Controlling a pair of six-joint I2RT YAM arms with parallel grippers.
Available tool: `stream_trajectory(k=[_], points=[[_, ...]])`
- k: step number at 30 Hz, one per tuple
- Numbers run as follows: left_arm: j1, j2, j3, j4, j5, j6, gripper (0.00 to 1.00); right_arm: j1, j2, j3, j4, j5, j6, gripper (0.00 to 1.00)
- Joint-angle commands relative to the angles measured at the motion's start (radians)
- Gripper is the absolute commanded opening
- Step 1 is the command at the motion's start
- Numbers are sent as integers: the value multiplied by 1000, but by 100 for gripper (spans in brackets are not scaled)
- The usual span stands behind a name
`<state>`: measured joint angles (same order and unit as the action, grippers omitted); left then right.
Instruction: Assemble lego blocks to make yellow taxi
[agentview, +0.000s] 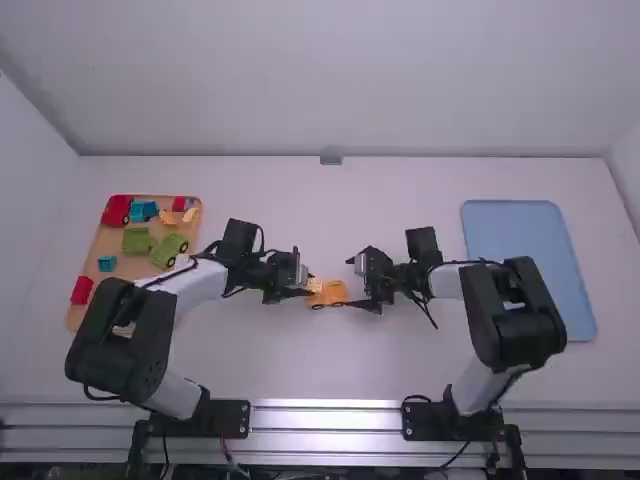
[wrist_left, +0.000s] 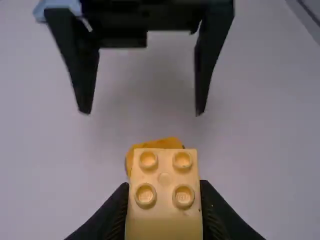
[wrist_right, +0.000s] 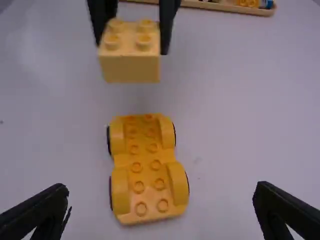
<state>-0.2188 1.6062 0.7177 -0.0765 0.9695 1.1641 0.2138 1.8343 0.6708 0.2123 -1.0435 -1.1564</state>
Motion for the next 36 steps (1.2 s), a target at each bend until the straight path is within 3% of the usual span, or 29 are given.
stream_trajectory(k=[1, 12, 21, 26, 28, 29, 30, 31, 36], points=[[-18, -14, 1, 0, -6, -64, 17, 24, 74, 24, 47, -59, -29, 99], [-18, 52, -22, 90, 11, -124, 15, 55, 269, 117, 172, -65, 84, 99], [-31, 122, -86, 304, 33, -236, 16, 103, 326, 156, 166, -48, 86, 99], [-31, 132, -113, 369, -44, -373, 15, 100, 332, 150, 162, -48, 49, 98], [-38, 132, -124, 374, -45, -374, 15, 103, 332, 146, 153, -51, 22, 91], [-41, 132, -129, 373, -45, -369, 14, 99, 332, 146, 139, -56, 2, 79], [-43, 132, -130, 372, -47, -370, 14, 99, 332, 146, 133, -57, 0, 75], [-45, 132, -135, 373, -50, -372, 14, 100, 332, 150, 117, -55, 0, 64], [-45, 132, -139, 373, -80, -394, 12, 100, 332, 146, 116, -56, 11, 59]])
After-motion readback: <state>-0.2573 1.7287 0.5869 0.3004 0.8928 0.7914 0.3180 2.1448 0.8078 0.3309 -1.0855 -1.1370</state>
